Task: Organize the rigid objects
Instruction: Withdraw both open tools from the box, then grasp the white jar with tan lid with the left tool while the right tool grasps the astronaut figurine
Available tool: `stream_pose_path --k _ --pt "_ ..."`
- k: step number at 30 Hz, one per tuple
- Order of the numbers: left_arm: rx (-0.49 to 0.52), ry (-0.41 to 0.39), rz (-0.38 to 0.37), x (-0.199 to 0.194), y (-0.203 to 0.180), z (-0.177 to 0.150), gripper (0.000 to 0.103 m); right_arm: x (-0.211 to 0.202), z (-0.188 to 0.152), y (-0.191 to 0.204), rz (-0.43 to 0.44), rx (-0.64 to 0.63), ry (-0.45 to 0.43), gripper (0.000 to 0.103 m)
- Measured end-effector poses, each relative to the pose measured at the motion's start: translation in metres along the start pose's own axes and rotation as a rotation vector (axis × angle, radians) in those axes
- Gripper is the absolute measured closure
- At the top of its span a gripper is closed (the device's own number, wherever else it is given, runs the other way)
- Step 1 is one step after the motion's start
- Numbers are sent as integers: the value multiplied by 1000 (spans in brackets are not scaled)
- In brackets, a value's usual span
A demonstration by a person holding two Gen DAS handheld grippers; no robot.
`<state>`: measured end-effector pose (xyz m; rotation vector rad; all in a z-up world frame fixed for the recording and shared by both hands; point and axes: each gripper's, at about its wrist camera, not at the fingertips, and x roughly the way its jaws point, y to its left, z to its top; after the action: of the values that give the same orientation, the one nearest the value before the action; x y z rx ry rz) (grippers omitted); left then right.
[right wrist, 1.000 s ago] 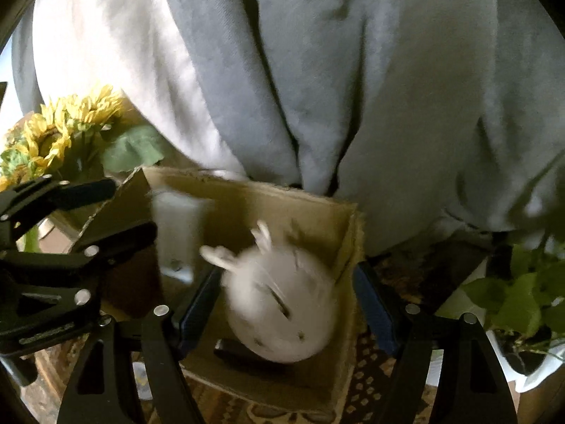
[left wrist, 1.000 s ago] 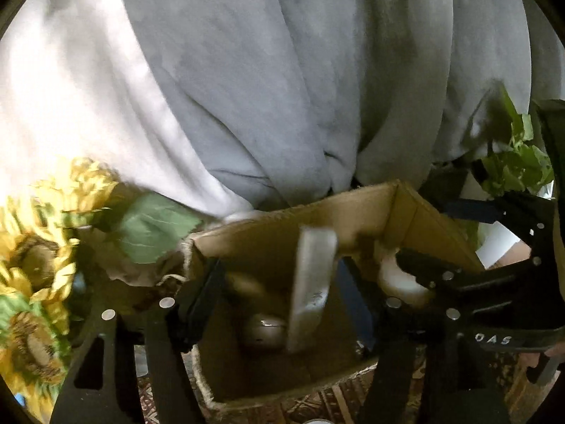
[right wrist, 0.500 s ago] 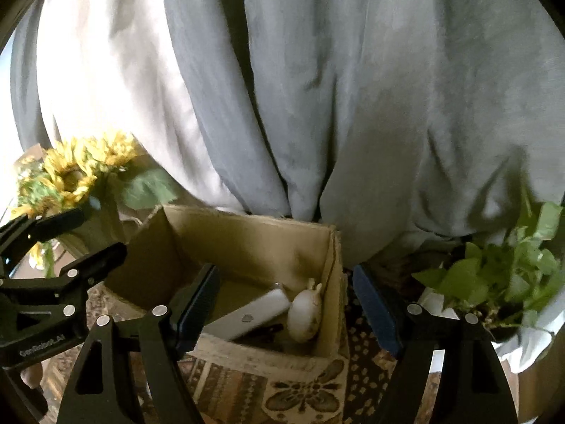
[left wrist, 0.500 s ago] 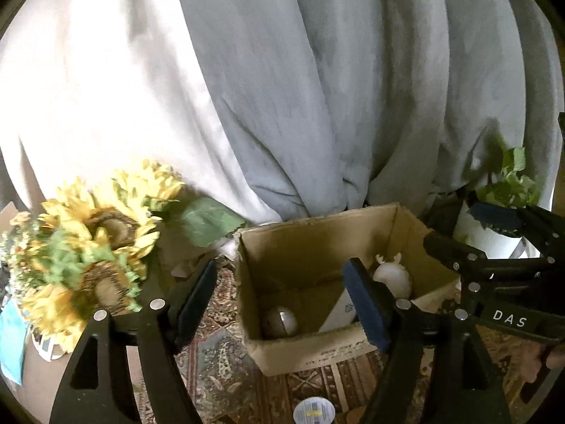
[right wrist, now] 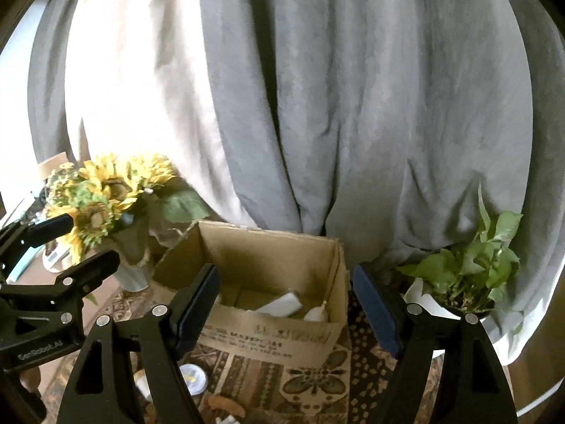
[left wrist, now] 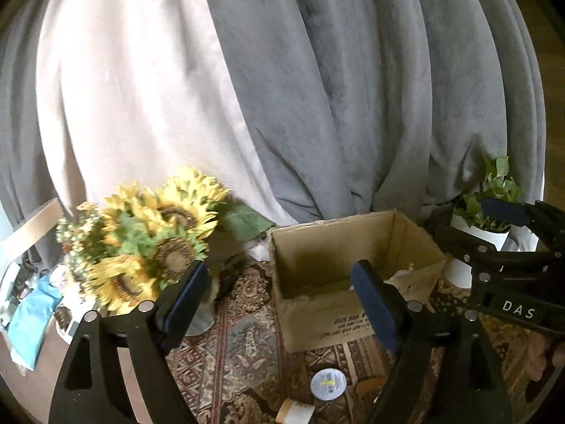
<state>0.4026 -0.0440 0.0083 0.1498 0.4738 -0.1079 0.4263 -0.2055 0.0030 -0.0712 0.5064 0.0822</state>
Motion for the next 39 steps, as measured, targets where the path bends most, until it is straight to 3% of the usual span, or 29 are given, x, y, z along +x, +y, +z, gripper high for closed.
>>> stream_pose_path --k 9,19,26,39 --pt "0 -29 21 -35 8 -22 11 -32 -21 13 -5 33 -12 24" --pt "9 9 -16 -51 23 -51 7 -55 -51 32 -29 82 29 24" --pt "51 63 -54 -45 32 -71 5 -56 -73 47 -57 137 86 24" --pt "113 196 -193 -4 34 -115 5 -40 -125 65 -123 242 199 24"
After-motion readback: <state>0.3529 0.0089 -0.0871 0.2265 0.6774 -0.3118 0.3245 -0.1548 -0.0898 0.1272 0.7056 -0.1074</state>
